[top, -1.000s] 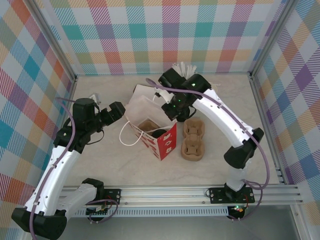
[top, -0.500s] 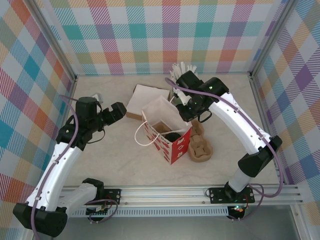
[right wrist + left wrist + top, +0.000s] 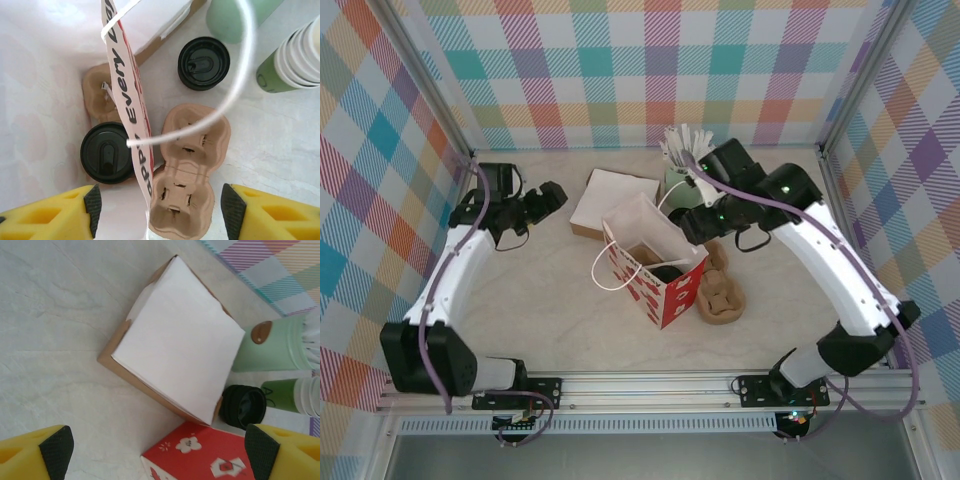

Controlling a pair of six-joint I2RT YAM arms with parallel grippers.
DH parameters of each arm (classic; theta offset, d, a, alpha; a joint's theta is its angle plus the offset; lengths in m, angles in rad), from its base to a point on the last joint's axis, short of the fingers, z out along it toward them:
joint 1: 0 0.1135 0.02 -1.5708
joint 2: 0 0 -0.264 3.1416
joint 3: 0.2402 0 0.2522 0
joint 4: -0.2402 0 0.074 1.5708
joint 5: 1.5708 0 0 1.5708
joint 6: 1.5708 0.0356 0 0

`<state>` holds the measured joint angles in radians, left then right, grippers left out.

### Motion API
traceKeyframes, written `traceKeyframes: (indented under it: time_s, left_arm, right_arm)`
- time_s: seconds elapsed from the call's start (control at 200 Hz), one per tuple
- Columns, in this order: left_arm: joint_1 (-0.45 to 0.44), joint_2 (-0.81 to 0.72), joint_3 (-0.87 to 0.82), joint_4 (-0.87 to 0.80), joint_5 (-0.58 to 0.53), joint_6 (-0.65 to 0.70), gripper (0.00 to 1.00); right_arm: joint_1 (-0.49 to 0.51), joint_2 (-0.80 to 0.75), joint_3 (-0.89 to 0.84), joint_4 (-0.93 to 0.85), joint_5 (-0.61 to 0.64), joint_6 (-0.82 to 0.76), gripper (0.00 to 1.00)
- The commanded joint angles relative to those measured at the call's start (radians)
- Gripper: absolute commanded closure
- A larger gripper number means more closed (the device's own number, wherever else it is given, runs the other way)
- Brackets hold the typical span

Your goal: Pack the takeout coffee

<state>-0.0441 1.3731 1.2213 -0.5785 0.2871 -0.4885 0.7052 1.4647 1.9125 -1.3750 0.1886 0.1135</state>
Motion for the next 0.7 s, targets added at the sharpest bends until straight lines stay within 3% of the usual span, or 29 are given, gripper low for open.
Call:
traceKeyframes:
  time_s: [0.0,0.185,0.48,0.695]
  left_arm:
    - [0.038,0.100,0.042,0.047,0.124,0.054,0.12]
    - [0.043,0.313,0.098,0.118,0.284,0.085,0.17]
    - [0.043,0.520,0.209,0.121,0.244,0.135,0.18]
    - [0.043,0.607,0.259,0.104,0.330,0.137,0.28]
  right_arm:
    - [-0.007,-0.101,-0.024,0.035,0.002,0.052,0.30]
    - [-0.008,-0.256,-0.165,0.154,-0.008,0.080,0.27]
    - [-0.007,-0.300,-0.226,0.152,0.035,0.083,0.25]
    - [-0.006,-0.297,-0.237,0.158,0.051,0.078,0.25]
